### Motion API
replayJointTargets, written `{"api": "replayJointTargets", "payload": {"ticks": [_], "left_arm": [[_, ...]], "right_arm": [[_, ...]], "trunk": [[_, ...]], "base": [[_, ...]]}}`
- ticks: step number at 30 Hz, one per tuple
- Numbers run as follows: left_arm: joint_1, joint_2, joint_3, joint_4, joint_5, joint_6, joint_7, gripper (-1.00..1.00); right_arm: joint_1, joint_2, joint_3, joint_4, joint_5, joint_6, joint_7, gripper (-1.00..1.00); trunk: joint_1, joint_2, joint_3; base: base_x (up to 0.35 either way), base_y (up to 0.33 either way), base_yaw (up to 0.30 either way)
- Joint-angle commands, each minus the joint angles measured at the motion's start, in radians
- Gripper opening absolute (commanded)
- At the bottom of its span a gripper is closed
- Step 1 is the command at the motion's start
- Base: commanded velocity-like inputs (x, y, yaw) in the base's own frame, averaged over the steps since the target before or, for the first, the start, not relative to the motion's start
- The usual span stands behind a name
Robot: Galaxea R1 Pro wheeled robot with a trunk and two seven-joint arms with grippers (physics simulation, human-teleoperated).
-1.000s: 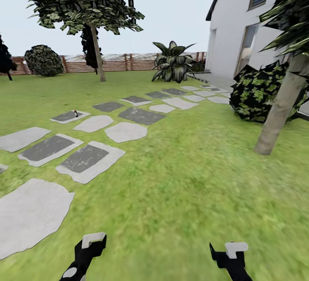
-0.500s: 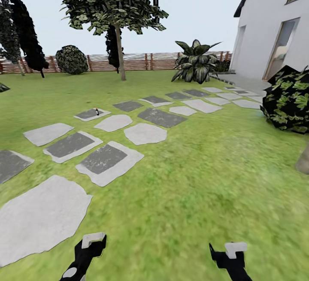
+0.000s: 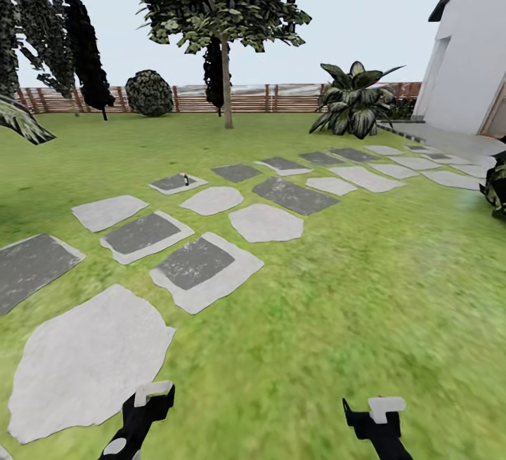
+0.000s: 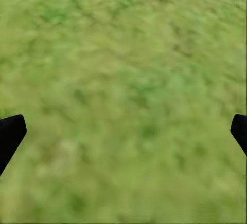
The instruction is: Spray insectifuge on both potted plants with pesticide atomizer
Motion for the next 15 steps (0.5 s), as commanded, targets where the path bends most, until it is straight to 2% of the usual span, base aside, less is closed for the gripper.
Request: {"api": "replayJointTargets", "payload": {"ticks": [1, 15], "left_arm": [[-0.001, 0.000, 0.002, 0.001, 0.001, -0.003, -0.001, 1.00], [-0.001, 0.000, 0.002, 0.001, 0.001, -0.003, -0.001, 1.00]], "right_arm": [[0.000, 0.000, 0.001, 0.000, 0.001, -0.003, 0.000, 1.00], [0.000, 0.000, -0.001, 0.000, 0.001, -0.003, 0.001, 1.00]], "trunk": [[0.000, 0.000, -0.001], [0.000, 0.000, -0.001]], "base": [[0.324, 0.141, 0.025], [0.324, 0.132, 0.001]]}}
